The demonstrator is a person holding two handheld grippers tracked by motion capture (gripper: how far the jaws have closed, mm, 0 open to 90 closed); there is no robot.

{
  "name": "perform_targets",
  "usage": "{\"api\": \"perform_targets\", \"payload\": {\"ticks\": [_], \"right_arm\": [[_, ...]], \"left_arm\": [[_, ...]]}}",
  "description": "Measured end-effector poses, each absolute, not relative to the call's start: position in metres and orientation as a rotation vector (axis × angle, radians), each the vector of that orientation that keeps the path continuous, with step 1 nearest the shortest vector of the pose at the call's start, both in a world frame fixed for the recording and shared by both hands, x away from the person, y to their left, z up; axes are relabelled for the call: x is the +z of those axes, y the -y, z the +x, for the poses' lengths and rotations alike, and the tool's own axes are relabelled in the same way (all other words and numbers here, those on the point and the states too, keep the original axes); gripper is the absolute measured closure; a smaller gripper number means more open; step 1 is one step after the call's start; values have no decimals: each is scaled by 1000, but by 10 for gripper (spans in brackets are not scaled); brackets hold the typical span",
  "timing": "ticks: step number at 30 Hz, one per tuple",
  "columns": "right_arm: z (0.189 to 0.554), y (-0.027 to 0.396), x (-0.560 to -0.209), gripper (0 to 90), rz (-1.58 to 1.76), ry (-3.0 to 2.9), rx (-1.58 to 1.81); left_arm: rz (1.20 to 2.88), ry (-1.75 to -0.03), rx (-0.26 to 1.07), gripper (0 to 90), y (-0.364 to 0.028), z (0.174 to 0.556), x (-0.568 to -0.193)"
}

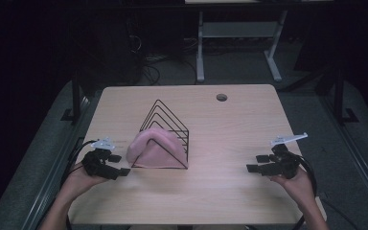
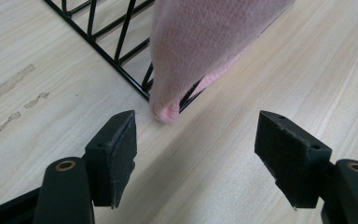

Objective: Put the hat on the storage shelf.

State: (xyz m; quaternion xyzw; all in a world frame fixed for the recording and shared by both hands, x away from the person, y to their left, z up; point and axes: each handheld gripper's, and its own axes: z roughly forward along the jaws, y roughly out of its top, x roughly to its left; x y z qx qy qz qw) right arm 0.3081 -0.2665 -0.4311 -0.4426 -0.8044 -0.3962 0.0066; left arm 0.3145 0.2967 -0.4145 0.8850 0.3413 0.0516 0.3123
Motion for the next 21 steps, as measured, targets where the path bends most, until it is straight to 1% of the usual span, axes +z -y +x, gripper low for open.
{"api": "perform_targets", "payload": {"ticks": [11,15,21], "right_arm": [[284,278,-446,279,-1426,2527,-1253],[273,279,-450,267,-1434,2538,-1274],[255,277,-457,258,-1454,2534,-1334]], "left_arm": [[2286,-931,195,295,-297,302,-420],[2240,-964,196,294,-298,296,-428],[2245,-959,209,295,-293,287,-440]]}}
